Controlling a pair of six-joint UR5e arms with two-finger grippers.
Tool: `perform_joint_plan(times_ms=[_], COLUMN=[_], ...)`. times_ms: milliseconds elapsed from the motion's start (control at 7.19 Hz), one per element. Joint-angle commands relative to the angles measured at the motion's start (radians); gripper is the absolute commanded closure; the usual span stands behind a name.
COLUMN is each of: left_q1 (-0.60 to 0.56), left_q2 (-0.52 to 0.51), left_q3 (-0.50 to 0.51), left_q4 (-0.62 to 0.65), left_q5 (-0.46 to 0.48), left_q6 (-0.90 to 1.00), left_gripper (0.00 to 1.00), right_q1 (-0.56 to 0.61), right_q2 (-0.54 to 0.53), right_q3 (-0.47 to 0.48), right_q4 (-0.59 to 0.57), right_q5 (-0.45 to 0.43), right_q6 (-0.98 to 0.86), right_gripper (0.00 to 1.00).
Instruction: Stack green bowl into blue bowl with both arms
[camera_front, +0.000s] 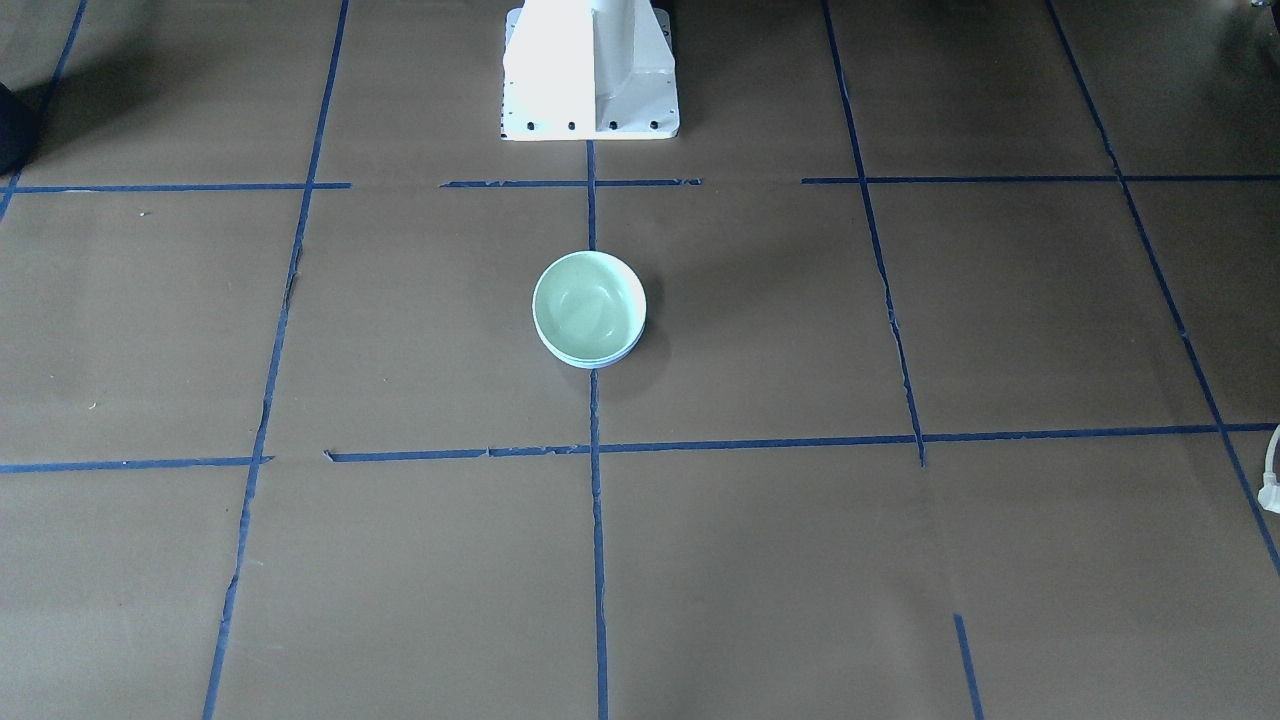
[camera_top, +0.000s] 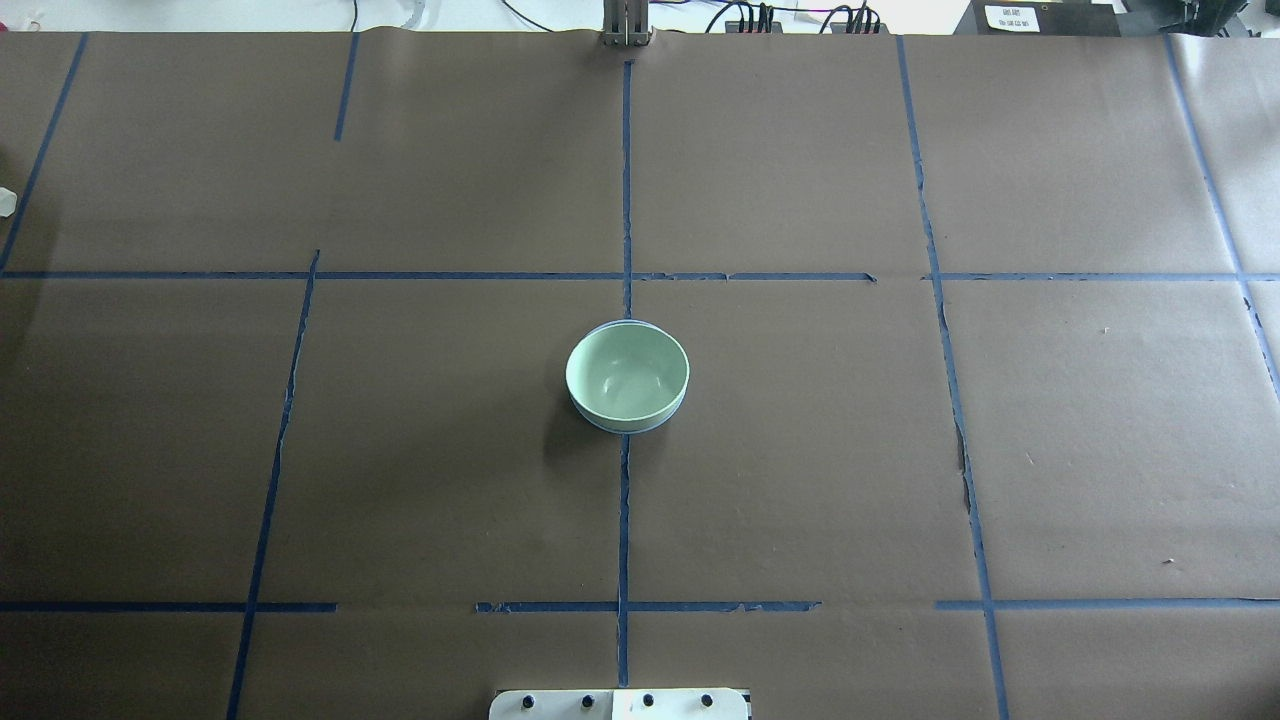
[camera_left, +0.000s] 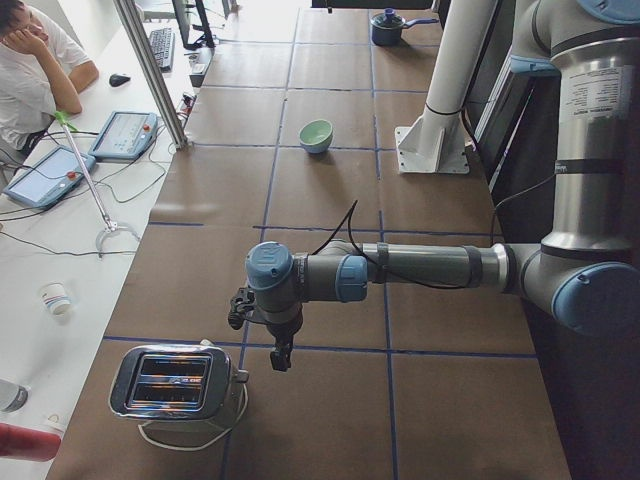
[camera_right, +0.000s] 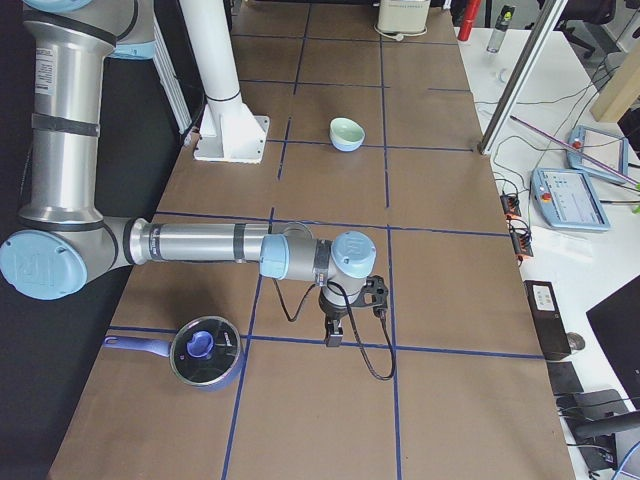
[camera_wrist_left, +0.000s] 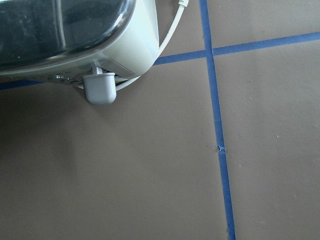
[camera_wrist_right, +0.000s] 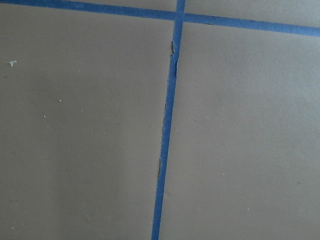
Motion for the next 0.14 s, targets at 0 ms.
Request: perform_joint_plan(times_ms=[0], left_q1=[0.0], left_q2=[0.001], left_q3=[0.003], left_q4=[0.0], left_q5=[0.0], left_q6=[0.0], left_gripper=[0.0], right_q1=[-0.002], right_q2=[0.0], right_q3=[0.0], right_q4=[-0.001], right_q5=[0.0], right_q6=[0.0], right_gripper=[0.0])
